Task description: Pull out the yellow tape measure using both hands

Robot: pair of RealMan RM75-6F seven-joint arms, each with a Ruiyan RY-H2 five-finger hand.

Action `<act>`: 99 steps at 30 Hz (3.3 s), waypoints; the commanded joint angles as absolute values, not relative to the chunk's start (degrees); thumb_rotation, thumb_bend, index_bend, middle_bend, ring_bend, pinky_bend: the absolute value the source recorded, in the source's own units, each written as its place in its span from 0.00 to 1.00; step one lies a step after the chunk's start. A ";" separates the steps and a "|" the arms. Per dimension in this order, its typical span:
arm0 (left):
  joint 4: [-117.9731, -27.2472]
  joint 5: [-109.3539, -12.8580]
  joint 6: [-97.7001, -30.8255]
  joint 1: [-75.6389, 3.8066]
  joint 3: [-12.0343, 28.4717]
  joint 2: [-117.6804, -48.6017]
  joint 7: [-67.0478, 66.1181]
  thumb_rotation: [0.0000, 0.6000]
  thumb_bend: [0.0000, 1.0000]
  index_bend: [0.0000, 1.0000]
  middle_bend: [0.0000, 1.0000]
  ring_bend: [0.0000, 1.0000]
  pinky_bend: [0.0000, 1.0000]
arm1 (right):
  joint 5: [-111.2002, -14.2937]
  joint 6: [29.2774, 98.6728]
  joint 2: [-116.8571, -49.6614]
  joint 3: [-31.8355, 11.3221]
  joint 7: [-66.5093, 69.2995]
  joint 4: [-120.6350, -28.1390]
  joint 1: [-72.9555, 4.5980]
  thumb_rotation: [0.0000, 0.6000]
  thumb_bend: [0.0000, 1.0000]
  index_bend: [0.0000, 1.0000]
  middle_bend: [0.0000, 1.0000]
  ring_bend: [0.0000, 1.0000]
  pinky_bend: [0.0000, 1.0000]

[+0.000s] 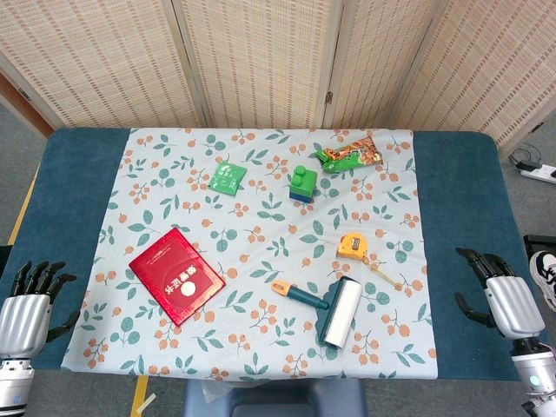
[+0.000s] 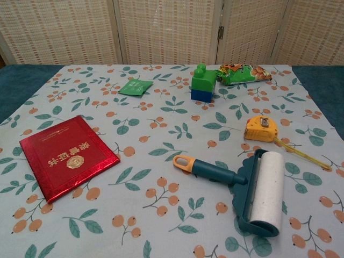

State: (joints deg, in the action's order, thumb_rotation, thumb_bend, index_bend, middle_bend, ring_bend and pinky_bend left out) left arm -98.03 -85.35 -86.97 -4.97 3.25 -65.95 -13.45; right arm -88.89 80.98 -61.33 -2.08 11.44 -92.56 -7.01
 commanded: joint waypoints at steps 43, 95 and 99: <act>-97.77 -82.77 -85.06 -5.36 3.04 -66.65 -14.67 1.00 0.30 0.34 0.20 0.14 0.00 | -60.07 44.09 -81.61 -11.69 -8.71 -79.95 -34.43 1.00 0.43 0.00 0.06 0.18 0.23; -98.37 -84.74 -82.52 -10.23 6.74 -67.34 -9.84 1.00 0.30 0.32 0.20 0.14 0.00 | -56.53 48.19 -84.79 -13.35 -4.16 -80.49 -37.48 1.00 0.43 0.53 0.46 0.51 0.40; -98.53 -85.28 -80.66 -13.96 9.41 -69.65 -7.90 1.00 0.30 0.33 0.20 0.16 0.00 | -59.91 50.04 -85.47 -15.19 2.36 -83.42 -36.66 1.00 0.43 0.54 0.47 0.51 0.40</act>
